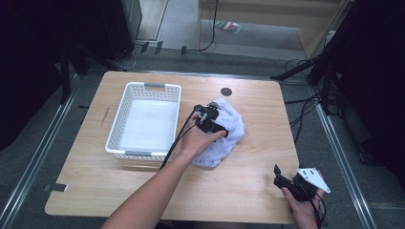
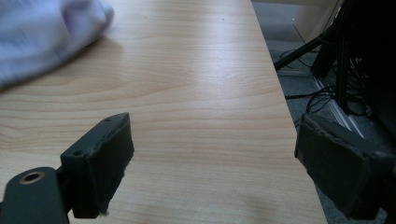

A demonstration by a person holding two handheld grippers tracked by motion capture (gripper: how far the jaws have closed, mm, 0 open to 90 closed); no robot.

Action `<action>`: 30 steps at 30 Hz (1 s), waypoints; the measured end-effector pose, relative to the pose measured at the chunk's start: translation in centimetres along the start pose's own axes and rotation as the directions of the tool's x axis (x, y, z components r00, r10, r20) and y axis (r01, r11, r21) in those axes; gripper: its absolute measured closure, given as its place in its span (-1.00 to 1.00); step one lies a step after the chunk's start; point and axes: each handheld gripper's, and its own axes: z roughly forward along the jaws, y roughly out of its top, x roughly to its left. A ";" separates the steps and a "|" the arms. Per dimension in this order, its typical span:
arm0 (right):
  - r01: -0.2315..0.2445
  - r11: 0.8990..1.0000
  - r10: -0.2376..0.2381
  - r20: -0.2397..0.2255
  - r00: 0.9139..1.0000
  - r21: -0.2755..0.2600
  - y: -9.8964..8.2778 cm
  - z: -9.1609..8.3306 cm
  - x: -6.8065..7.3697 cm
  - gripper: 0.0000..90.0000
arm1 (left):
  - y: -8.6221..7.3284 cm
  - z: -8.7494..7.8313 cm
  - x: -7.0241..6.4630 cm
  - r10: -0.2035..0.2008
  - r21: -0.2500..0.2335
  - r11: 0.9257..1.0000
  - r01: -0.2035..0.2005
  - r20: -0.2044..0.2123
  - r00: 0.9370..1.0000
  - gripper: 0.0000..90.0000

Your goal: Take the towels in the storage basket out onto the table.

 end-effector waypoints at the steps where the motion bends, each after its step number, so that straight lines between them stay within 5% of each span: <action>1: -0.001 1.000 0.001 -0.004 1.000 -0.001 0.0 -0.1 0.0 -0.74 | 0.0 -0.3 -0.1 -0.004 -0.011 1.000 0.004 -0.005 1.000 -0.90; 7: 0.001 1.000 -0.001 -0.009 1.000 -0.007 0.0 -0.1 0.0 -0.74 | 0.2 -2.2 -0.6 0.060 -0.038 0.997 -0.060 -0.015 0.998 -1.00; 12: 0.000 1.000 0.000 -0.009 1.000 -0.003 0.0 -0.1 0.0 -0.74 | 0.3 -3.8 -0.7 0.065 -0.103 0.993 -0.064 0.005 0.998 -1.00; 30: 0.000 1.000 0.000 -0.003 1.000 0.000 0.0 0.0 0.0 -0.74 | 0.0 -9.3 0.9 0.051 -0.194 0.980 -0.051 -0.003 0.999 -1.00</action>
